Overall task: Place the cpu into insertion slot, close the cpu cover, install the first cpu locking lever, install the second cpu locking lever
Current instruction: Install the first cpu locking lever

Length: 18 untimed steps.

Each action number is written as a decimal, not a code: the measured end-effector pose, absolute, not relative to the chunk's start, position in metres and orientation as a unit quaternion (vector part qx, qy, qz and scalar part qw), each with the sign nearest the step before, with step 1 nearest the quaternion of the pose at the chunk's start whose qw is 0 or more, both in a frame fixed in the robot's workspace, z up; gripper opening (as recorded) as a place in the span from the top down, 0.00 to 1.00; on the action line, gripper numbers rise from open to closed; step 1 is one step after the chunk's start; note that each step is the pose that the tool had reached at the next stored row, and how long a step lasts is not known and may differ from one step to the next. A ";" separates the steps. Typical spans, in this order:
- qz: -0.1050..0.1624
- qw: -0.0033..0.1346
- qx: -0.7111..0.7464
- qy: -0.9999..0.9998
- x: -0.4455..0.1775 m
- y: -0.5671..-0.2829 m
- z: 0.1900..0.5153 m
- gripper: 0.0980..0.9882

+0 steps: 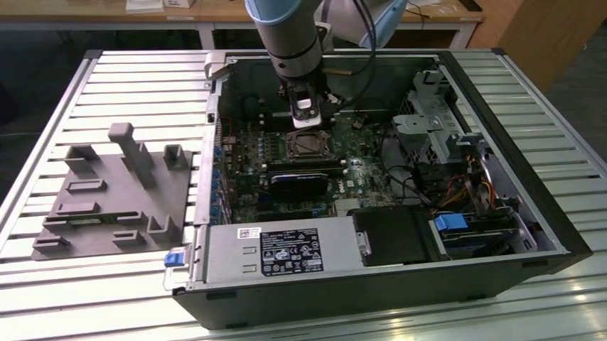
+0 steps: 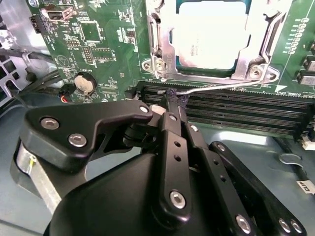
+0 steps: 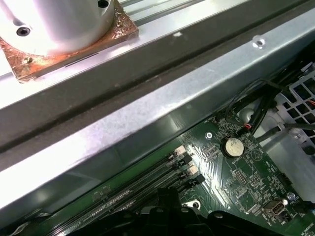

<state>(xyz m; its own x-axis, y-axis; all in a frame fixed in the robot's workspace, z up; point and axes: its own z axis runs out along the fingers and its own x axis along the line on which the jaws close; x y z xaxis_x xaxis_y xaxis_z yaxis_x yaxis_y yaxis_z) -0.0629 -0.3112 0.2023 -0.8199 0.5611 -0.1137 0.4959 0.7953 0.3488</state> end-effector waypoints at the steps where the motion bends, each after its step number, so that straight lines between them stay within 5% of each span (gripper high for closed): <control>1: 0.154 0.106 0.281 0.941 -0.063 -0.311 0.202 1.00; 18: 0.144 0.109 0.280 0.943 -0.061 -0.311 0.199 1.00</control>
<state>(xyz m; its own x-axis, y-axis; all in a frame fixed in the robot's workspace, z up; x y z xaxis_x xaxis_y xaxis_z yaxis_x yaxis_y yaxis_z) -0.0614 -0.3111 0.1992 -0.8199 0.5588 -0.1249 0.4959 0.8021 0.3328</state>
